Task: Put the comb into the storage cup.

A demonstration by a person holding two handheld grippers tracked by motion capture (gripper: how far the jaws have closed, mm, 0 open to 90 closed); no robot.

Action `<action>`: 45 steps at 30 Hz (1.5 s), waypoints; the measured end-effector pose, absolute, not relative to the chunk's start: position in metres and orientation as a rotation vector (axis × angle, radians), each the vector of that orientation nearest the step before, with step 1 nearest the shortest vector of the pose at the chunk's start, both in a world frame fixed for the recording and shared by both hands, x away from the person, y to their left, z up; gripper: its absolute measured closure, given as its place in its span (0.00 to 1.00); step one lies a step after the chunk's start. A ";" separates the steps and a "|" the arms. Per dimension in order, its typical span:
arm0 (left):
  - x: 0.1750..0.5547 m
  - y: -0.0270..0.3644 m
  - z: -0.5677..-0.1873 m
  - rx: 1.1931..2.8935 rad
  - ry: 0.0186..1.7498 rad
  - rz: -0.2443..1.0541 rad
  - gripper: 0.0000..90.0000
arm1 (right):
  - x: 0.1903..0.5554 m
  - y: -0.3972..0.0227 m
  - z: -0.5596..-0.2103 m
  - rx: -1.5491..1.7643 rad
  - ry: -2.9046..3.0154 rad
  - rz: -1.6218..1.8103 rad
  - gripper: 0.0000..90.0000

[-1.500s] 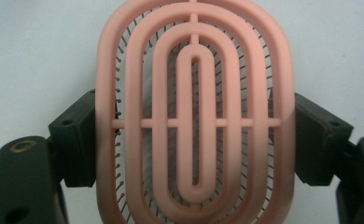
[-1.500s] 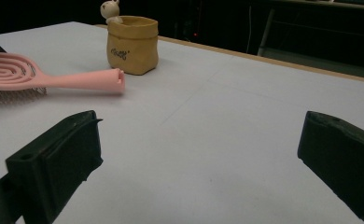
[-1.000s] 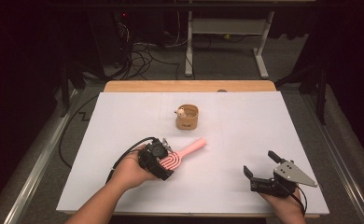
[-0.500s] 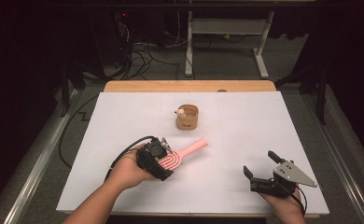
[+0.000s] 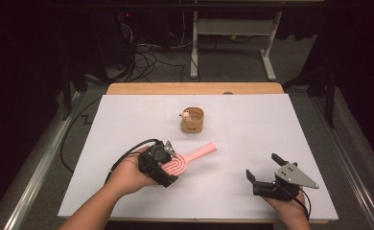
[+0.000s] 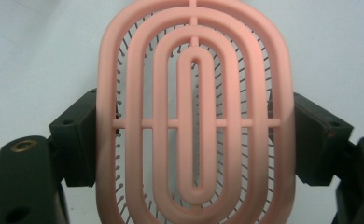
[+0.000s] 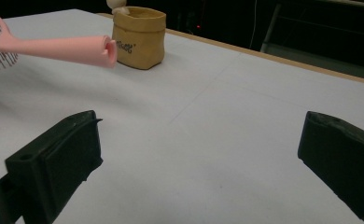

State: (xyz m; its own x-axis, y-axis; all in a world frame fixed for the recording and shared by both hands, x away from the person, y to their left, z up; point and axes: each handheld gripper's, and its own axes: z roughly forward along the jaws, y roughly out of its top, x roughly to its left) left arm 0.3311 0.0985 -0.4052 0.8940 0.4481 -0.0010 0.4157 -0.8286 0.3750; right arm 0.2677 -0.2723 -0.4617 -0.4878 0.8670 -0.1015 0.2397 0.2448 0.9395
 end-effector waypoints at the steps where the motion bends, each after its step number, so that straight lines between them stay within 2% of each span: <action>1: 0.331 0.099 -0.404 2.686 0.636 0.121 0.22 | 0.269 -0.270 -0.462 1.005 1.888 1.248 0.00; 22: 0.340 0.105 -0.405 2.681 0.624 0.099 0.22 | 0.312 -0.227 -0.451 0.930 1.926 1.122 0.00; 45: 0.336 0.081 -0.404 2.703 0.600 0.102 0.22 | 0.291 -0.227 -0.468 0.751 1.975 0.944 0.00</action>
State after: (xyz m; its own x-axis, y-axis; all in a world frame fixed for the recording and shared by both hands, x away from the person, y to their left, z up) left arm 0.3356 0.0807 -0.4039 0.9067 0.4216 -0.0094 0.3951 -0.8414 0.3688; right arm 0.2914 -0.2267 -0.4680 -0.4999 0.7647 -0.4066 0.1641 0.5446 0.8225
